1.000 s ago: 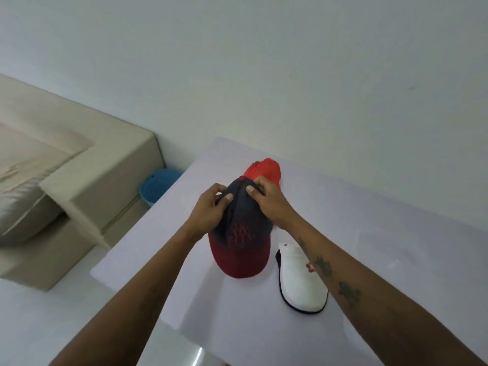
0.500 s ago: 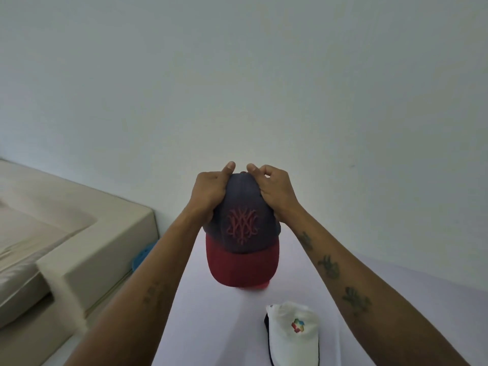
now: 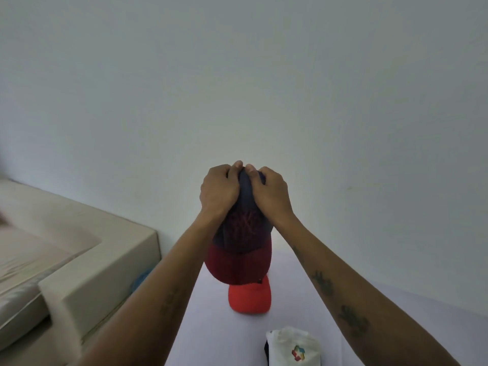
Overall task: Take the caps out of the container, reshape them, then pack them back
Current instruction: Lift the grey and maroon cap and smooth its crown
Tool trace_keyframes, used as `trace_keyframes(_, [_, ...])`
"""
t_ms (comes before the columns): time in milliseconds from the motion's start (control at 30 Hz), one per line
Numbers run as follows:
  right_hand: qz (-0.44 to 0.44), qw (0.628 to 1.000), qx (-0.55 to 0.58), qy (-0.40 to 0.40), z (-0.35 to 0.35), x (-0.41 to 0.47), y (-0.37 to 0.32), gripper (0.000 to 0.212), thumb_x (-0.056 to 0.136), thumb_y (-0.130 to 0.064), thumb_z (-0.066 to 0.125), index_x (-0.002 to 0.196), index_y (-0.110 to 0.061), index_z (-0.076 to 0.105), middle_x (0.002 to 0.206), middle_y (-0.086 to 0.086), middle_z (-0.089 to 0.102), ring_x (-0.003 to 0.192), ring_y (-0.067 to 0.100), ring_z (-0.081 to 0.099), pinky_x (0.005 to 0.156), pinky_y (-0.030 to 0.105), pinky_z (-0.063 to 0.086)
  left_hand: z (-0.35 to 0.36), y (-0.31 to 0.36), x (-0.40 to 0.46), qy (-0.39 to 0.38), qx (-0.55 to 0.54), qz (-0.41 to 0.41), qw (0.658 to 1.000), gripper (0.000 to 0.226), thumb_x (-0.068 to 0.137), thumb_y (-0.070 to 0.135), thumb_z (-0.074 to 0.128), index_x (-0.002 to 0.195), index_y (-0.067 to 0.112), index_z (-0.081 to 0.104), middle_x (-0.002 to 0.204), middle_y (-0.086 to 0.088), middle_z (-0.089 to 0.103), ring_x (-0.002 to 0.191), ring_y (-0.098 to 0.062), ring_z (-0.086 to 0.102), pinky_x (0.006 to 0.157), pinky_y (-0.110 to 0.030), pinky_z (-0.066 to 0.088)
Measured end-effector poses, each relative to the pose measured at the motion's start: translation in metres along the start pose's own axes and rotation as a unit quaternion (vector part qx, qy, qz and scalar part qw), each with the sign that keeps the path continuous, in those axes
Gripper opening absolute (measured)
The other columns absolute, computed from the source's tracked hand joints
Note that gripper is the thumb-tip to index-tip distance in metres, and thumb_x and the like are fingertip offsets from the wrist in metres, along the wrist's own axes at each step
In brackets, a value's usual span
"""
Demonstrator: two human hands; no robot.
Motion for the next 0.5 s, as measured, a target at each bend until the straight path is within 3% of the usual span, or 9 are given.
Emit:
trace_keyframes(67, [0.008,0.998,0.061,-0.007,-0.002,0.000,-0.002,0.049,0.093,-0.048,0.049,0.062,-0.011,0.041,0.058,0.002,0.043,0.055,0.016,0.041,0.055,0.028,0.035,-0.002,0.002,-0.001,-0.010,-0.073,-0.048,0.996,0.059,0.095,0.047,0.045,0.072,-0.005,0.059,0.067,-0.015,0.061,0.059,-0.027,0.055,0.057,-0.034,0.046])
trace_keyframes(167, [0.061,0.974,0.185,-0.112,0.001,-0.002,0.001,0.063,0.083,-0.059,0.055,0.069,0.002,0.050,0.069,0.011,0.045,0.063,0.023,0.042,0.059,0.034,0.038,-0.013,-0.006,0.005,-0.068,-0.127,-0.166,0.976,0.056,0.088,0.054,0.056,0.087,-0.001,0.065,0.080,-0.012,0.067,0.070,-0.025,0.064,0.062,-0.030,0.052])
trace_keyframes(233, [0.069,0.970,0.198,-0.124,0.000,-0.003,0.001,0.062,0.082,-0.058,0.056,0.068,0.001,0.050,0.068,0.011,0.045,0.062,0.023,0.041,0.060,0.035,0.038,-0.017,-0.012,0.008,-0.070,-0.145,-0.198,0.967,0.057,0.081,0.058,0.062,0.087,0.001,0.062,0.080,-0.015,0.062,0.071,-0.027,0.060,0.061,-0.031,0.053])
trace_keyframes(300, [0.048,0.984,0.153,-0.077,-0.006,0.001,0.000,0.053,0.090,-0.047,0.055,0.058,-0.008,0.040,0.057,0.007,0.039,0.053,0.018,0.039,0.053,0.026,0.037,-0.020,-0.013,0.007,-0.036,-0.146,-0.170,0.974,0.052,0.078,0.062,0.062,0.079,0.011,0.054,0.073,-0.013,0.047,0.067,-0.026,0.045,0.053,-0.032,0.041])
trace_keyframes(367, [0.027,0.994,0.110,-0.010,-0.016,0.008,0.002,0.049,0.092,-0.042,0.055,0.055,-0.013,0.041,0.052,-0.001,0.040,0.048,0.011,0.038,0.050,0.022,0.037,-0.021,-0.011,-0.003,-0.053,-0.094,-0.145,0.984,0.054,0.079,0.066,0.057,0.076,0.012,0.054,0.070,-0.012,0.045,0.065,-0.023,0.043,0.056,-0.029,0.034])
trace_keyframes(433, [0.002,0.996,0.077,0.044,-0.026,0.015,0.002,0.045,0.091,-0.041,0.056,0.059,-0.011,0.050,0.055,-0.003,0.048,0.052,0.010,0.045,0.055,0.024,0.040,-0.018,-0.009,-0.018,-0.112,-0.042,-0.136,0.984,0.058,0.083,0.064,0.053,0.078,0.008,0.067,0.067,-0.007,0.059,0.063,-0.020,0.056,0.055,-0.026,0.042])
trace_keyframes(500, [-0.029,0.995,0.060,0.070,-0.027,0.018,-0.002,0.039,0.090,-0.040,0.059,0.063,-0.012,0.056,0.058,-0.006,0.054,0.055,0.008,0.050,0.059,0.023,0.042,-0.013,-0.009,-0.024,-0.096,-0.050,-0.117,0.987,0.056,0.086,0.056,0.056,0.083,0.002,0.072,0.076,-0.010,0.070,0.072,-0.023,0.066,0.065,-0.039,0.054])
Point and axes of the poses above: each hand's wrist, its own x-axis towards the middle knuckle, its own z-axis out of the palm, y = z × x, the point moved 4 cm from there along x, towards the middle knuckle
